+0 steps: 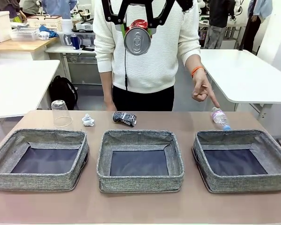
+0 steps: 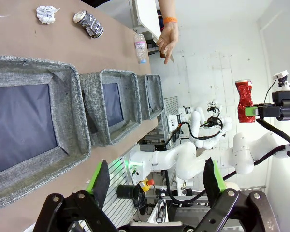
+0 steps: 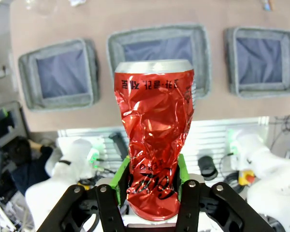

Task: Sort the waste into the appropriate baskets.
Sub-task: Place the picked waste into the Fabric basket indicated by the person.

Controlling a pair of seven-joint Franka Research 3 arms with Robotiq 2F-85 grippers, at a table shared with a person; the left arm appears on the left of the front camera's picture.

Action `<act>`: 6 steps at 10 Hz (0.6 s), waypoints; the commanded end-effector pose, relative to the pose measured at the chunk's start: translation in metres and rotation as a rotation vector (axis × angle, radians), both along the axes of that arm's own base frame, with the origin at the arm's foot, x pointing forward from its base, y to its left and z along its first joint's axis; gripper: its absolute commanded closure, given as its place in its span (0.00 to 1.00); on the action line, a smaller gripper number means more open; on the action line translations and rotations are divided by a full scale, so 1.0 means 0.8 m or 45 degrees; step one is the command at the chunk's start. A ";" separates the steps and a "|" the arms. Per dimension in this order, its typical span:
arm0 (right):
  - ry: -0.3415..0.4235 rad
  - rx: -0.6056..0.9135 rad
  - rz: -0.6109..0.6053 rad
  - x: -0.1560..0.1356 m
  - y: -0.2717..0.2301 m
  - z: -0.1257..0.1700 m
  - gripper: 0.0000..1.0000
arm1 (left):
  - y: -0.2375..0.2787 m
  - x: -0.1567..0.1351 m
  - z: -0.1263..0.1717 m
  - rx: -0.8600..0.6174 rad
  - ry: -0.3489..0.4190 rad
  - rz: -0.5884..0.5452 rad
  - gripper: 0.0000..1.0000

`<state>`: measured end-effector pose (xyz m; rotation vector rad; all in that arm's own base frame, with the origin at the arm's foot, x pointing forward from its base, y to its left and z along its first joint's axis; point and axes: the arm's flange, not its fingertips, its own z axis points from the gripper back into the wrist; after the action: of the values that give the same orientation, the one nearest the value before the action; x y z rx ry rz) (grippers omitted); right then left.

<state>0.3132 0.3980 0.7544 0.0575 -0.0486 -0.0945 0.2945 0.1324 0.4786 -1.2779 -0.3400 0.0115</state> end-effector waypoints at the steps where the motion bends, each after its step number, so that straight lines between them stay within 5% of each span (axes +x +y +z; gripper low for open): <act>1: 0.000 0.000 0.000 0.000 0.000 0.000 0.57 | -0.001 0.000 0.001 -0.017 -0.031 -0.007 0.00; 3: 0.027 -0.035 0.042 -0.002 -0.053 -0.026 0.57 | -0.001 0.000 0.001 -0.017 -0.031 -0.007 0.00; 6: 0.126 -0.116 0.186 -0.029 -0.187 -0.120 0.57 | -0.001 0.000 0.001 -0.017 -0.031 -0.007 0.00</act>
<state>0.3191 0.2943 0.7065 -0.0140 0.0566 -0.0404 0.2945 0.1326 0.4787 -1.2778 -0.3404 0.0116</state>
